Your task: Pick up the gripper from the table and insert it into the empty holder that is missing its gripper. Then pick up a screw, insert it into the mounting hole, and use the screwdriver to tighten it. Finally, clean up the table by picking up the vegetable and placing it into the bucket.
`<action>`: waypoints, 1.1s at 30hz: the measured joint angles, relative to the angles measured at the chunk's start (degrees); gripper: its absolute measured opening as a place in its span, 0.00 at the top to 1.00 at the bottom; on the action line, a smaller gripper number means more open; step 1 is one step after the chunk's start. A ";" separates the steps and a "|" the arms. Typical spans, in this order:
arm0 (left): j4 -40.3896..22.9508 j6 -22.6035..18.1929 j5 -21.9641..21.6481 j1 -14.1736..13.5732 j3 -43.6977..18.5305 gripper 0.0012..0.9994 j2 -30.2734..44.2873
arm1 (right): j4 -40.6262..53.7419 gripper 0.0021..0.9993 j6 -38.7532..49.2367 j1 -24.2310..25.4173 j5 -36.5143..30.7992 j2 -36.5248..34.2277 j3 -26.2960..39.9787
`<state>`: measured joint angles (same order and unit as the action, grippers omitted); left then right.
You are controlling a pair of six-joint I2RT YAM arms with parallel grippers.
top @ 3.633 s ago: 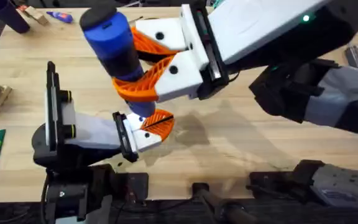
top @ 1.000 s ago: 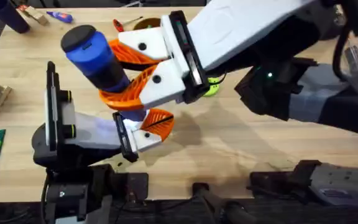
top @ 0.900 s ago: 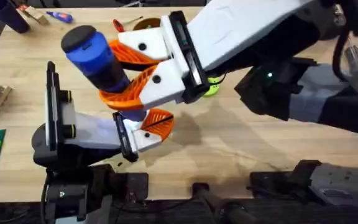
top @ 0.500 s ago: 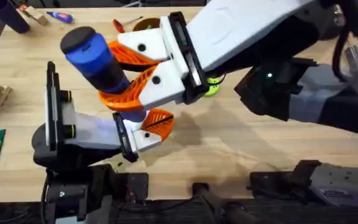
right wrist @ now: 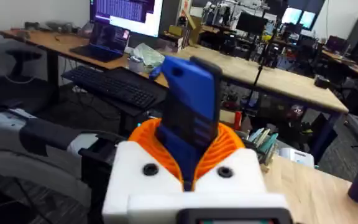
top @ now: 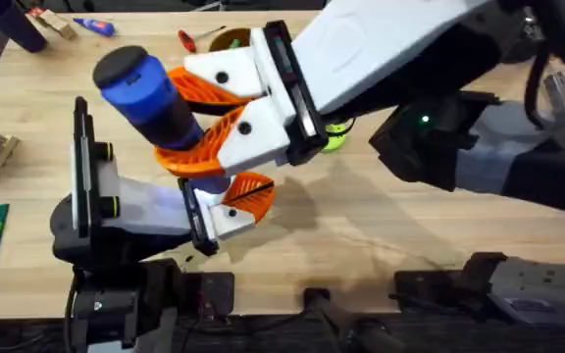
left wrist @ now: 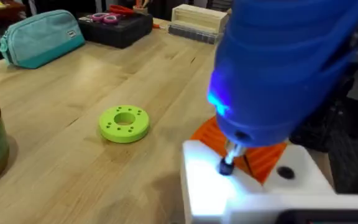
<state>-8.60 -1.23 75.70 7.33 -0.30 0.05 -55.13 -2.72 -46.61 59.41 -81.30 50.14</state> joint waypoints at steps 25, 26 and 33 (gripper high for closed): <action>-0.04 -0.04 0.25 0.00 0.00 0.99 0.00 | 1.97 0.96 1.05 0.00 -0.06 -0.09 0.38; -0.04 -0.02 0.26 0.00 0.00 0.99 0.00 | 1.98 0.96 1.05 0.00 -0.07 -0.09 0.38; -0.09 -0.01 0.39 0.00 0.00 0.99 0.00 | 1.99 0.96 1.06 0.00 -0.07 -0.09 0.38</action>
<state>-8.69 -1.25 76.09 7.33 -0.30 0.05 -53.13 -1.66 -46.61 59.34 -81.38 50.52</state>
